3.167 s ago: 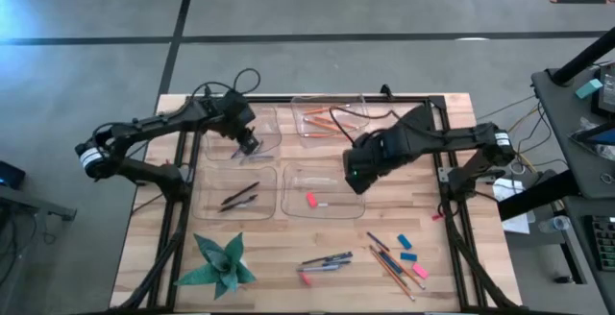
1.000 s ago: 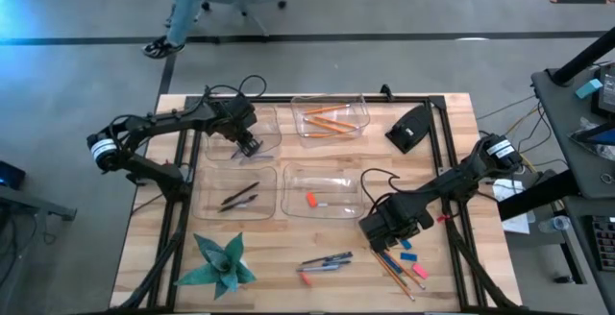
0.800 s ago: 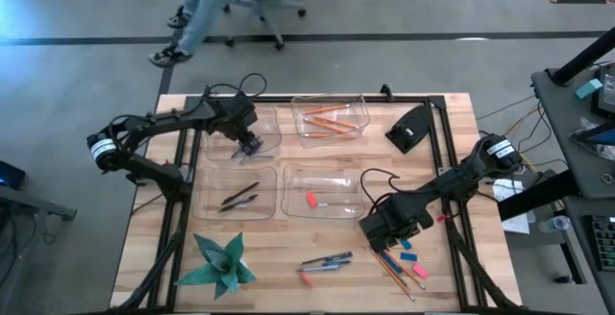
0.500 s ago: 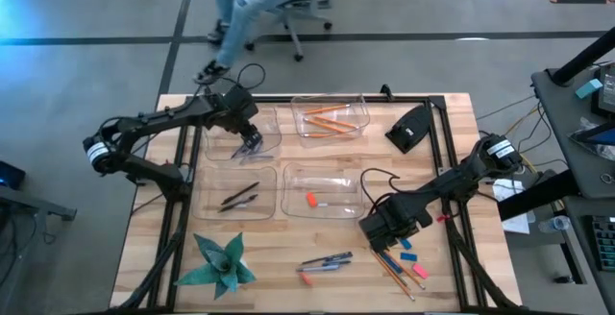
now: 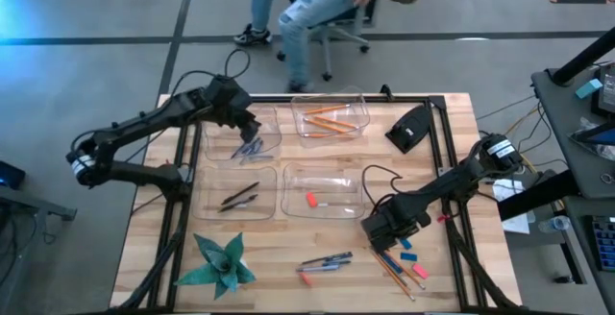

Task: Sort crayons/erasers/pens/pencils in bins
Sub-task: Put the blue eraser into the bottom right transparent bin

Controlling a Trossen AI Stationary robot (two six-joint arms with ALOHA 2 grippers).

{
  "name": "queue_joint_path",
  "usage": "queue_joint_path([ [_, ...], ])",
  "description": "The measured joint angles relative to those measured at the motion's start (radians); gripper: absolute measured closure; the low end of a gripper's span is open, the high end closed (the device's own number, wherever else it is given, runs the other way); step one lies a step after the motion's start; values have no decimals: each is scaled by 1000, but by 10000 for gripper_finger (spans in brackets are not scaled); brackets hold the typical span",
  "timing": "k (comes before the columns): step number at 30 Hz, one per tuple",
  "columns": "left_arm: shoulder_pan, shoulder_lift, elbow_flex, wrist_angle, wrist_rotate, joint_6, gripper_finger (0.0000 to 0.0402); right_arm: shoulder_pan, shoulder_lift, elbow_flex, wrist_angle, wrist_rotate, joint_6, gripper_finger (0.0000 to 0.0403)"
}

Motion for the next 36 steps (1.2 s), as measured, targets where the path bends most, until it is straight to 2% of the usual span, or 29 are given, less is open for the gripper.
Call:
queue_joint_path([
  [16, -1, -41, -2, 0, 1, -49, 240, 0, -9, -84, 10, -34, -91, 234],
  [22, -2, -41, -3, 0, 1, -49, 240, -2, -14, -151, 123, -63, -106, 234],
  [32, -2, -40, -3, 0, 1, -49, 240, -1, -13, -187, 156, -50, -170, 235],
  [36, -2, -40, -3, 0, 1, -49, 240, 0, -12, -200, 164, -23, -158, 248],
])
